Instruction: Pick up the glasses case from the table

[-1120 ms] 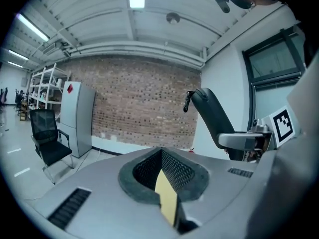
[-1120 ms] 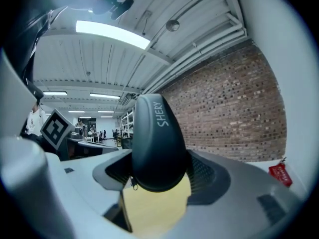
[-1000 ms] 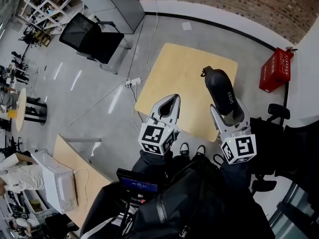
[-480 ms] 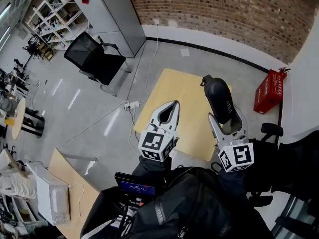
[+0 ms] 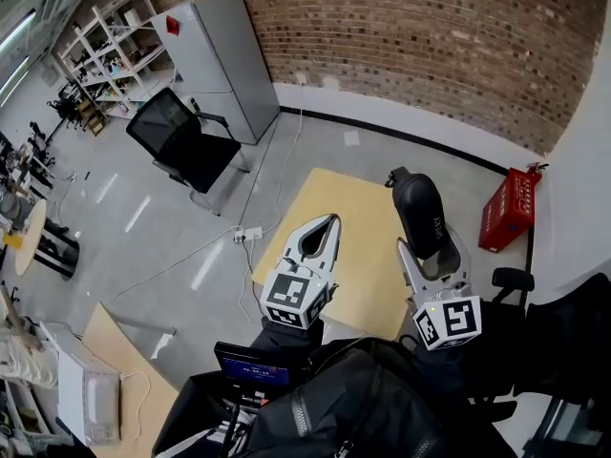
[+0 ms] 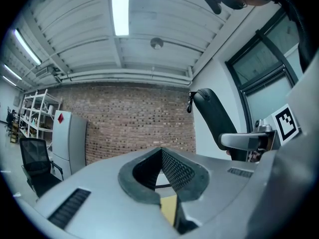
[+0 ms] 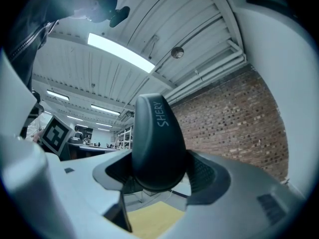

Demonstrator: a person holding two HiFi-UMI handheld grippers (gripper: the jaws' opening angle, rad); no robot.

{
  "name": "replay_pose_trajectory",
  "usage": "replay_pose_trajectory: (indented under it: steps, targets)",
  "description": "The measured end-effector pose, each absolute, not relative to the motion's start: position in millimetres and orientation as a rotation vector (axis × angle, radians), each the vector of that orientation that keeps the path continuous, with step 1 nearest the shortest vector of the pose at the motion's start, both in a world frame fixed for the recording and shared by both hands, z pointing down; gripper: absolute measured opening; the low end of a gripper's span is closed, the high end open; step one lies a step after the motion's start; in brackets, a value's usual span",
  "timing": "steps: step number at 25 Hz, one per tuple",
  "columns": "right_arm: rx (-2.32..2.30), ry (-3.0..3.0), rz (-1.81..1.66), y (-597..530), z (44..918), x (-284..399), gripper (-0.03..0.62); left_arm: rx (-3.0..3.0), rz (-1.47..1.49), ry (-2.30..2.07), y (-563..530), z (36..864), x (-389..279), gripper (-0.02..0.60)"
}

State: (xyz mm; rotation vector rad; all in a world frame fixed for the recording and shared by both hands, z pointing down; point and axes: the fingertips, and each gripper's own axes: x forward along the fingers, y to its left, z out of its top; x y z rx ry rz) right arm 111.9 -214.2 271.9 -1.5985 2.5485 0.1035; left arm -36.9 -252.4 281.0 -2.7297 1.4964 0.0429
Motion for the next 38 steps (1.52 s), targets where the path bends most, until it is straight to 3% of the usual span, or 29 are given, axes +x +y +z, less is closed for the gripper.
replay_pose_trajectory:
  steps: [38]
  targets:
    - [-1.571,2.504,0.192,-223.0,254.0,109.4,0.341,-2.663,0.026,1.497,-263.6,276.9,-39.5,-0.002]
